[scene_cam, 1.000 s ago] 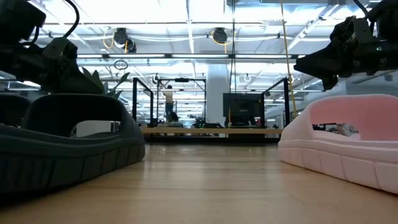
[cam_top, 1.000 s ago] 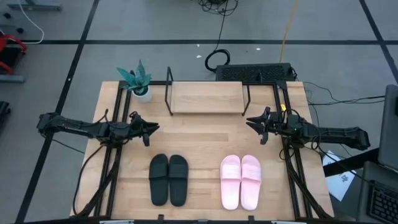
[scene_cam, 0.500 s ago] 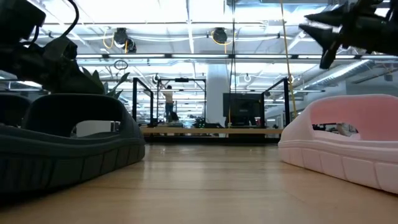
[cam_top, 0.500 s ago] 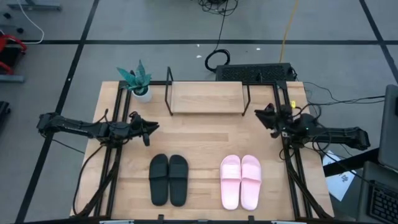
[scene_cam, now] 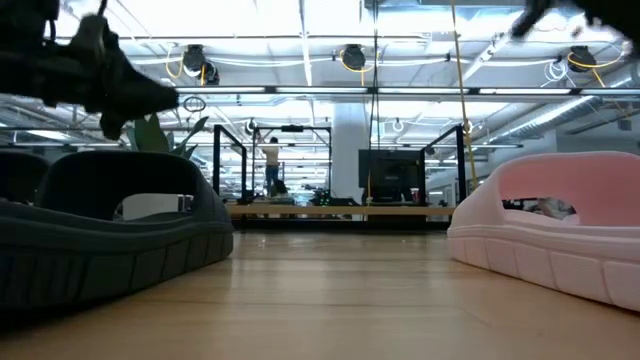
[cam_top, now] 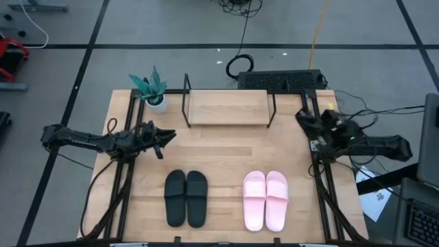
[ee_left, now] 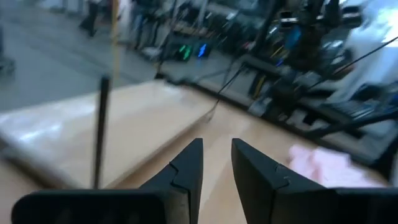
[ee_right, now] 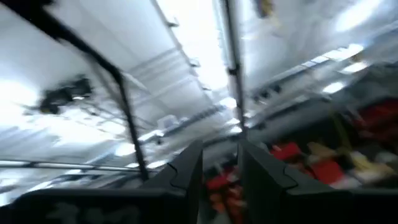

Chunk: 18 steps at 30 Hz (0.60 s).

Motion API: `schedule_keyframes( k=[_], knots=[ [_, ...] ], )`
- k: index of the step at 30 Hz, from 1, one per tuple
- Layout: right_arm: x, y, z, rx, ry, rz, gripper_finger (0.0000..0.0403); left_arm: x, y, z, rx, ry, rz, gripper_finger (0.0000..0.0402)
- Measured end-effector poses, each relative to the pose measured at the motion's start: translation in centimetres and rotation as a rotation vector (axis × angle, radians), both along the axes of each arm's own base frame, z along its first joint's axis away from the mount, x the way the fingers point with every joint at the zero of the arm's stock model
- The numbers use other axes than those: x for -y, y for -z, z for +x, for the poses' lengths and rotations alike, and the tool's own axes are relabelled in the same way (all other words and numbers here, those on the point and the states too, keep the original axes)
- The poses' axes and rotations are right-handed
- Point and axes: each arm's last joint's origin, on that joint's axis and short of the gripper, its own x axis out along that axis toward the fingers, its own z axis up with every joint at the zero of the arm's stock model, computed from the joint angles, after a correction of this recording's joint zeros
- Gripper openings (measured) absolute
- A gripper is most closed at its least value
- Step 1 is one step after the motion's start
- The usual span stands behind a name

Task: Pick and place slides into the shelf
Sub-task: Put the right pink slipper on the shelf

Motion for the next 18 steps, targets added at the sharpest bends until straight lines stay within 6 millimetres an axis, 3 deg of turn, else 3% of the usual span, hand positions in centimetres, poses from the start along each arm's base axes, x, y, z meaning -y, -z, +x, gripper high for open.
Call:
schedule_keyframes(
  k=[5,11,14,18],
  knots=[
    [-2.3,-6.8,3.9,-0.171,-0.19,-0.103,0.0093,0.2,-1.5,-0.1,0.142,0.077,0.03,0.0088],
    [-7.2,-12.7,8.4,-0.405,-0.361,-0.138,0.0093,0.3,-1.8,-0.2,0.177,0.122,0.048,0.0088],
    [-10.1,-15.3,9.0,-0.429,-0.397,-0.157,0.0093,0.4,-1.8,-0.2,0.184,0.149,0.019,0.0088],
    [-13.7,-17.5,8.0,-0.498,-0.426,-0.098,0.0093,0.6,-1.8,-0.1,0.191,0.237,-0.015,0.0088]
  ],
)
